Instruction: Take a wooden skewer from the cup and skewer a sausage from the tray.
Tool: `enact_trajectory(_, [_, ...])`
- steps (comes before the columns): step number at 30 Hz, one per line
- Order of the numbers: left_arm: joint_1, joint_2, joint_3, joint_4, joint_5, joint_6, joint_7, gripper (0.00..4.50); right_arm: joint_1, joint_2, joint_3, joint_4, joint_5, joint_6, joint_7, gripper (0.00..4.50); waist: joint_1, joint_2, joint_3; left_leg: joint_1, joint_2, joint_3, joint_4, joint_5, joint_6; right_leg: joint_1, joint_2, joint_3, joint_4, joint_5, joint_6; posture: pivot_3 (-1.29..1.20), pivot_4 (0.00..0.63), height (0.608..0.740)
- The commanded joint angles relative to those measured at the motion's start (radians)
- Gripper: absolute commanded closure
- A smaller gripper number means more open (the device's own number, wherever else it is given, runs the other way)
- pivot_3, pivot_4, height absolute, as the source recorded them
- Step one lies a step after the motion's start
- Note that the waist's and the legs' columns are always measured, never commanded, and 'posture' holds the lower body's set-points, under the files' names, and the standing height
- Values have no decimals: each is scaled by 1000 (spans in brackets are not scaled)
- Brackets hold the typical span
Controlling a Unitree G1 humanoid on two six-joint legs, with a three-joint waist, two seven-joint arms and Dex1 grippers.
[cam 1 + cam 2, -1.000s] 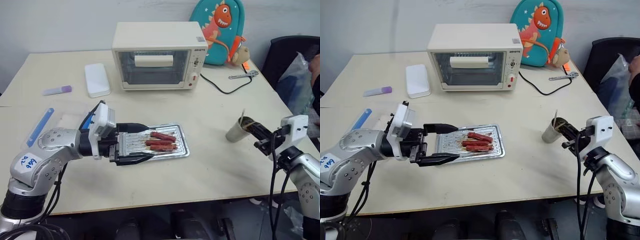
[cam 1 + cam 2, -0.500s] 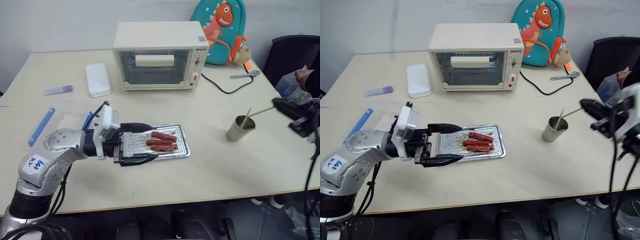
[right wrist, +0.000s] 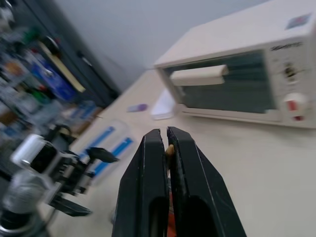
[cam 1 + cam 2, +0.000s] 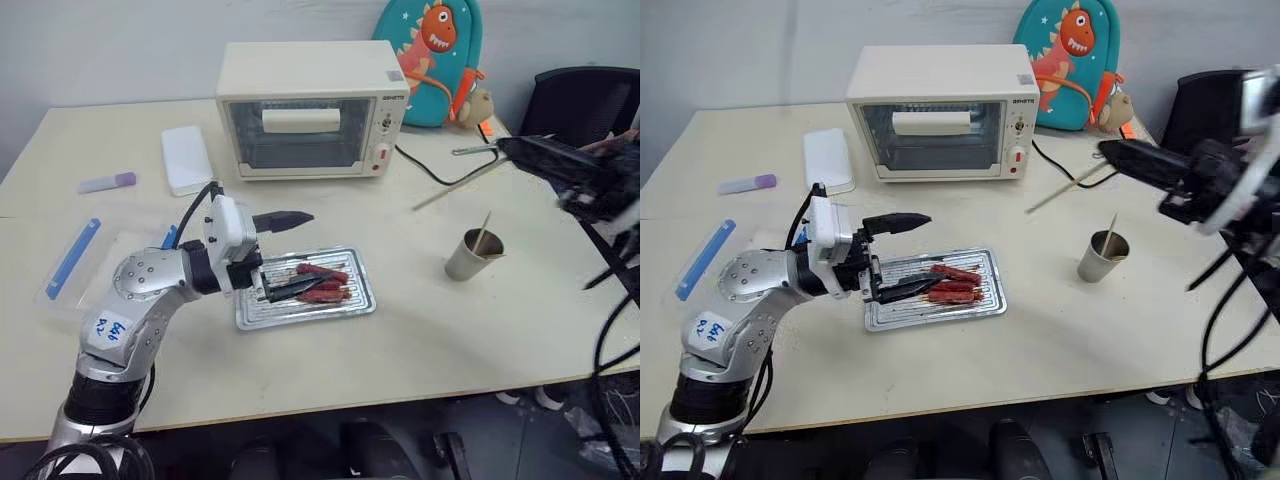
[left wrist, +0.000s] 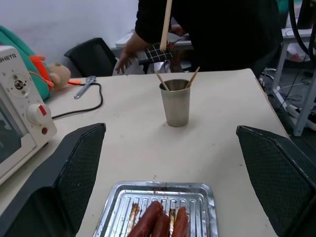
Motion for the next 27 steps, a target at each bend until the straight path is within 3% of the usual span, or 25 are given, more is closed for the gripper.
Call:
enact_trajectory(1, [-24, -32, -1, -7, 5, -15, 32, 0, -25, 155, 35, -46, 87, -62, -117, 4476, 0, 0, 0, -1, 0, 0, 0, 0, 0, -2, -1, 0, 0, 0, 1, 0, 150, 740])
enact_trajectory(5, [-56, -66, -6, 7, 3, -7, 53, 0, -14, 334, 35, -82, 87, -93, -218, 4476, 1, 1, 0, -6, 1, 0, 1, 0, 0, -8, -1, 0, 4, 0, 1, 0, 150, 740])
enact_trajectory(7, [-75, -94, -20, 34, 25, -26, 70, 0, 2, 367, 37, -113, 87, -85, -222, 4476, 3, 1, 0, -15, 1, 0, 5, 0, 0, -16, -2, -1, 9, 1, 1, 0, 150, 740])
enact_trajectory(12, [-100, -146, -34, 55, 30, -31, 88, 0, 24, 414, 14, -145, 87, -84, -244, 4476, 0, 1, 0, -18, 1, 0, 10, 0, 0, -17, -2, -3, 9, 1, 1, 0, 150, 740])
enact_trajectory(15, [-113, -174, -27, 55, 11, -27, 92, 525, 32, 427, 6, -161, 87, -89, -250, 4500, 0, 1, 0, -18, 1, 0, 10, 0, 0, -17, -2, -3, 8, 1, 1, 0, 150, 740])
enact_trajectory(23, [-130, -185, -38, 63, 13, -17, 75, 2573, 56, 454, 15, -202, 87, -123, -278, 4500, 0, 1, 0, -17, 1, 0, 10, 0, 0, -17, -2, -2, 8, 1, 1, 0, 150, 740])
enact_trajectory(27, [-133, -186, -48, 67, 20, -14, 69, 2687, 55, 460, 20, -218, 87, -133, -284, 4500, 0, 1, 0, -17, 1, 0, 10, 0, 0, -17, -2, -2, 8, 1, 1, 0, 150, 740])
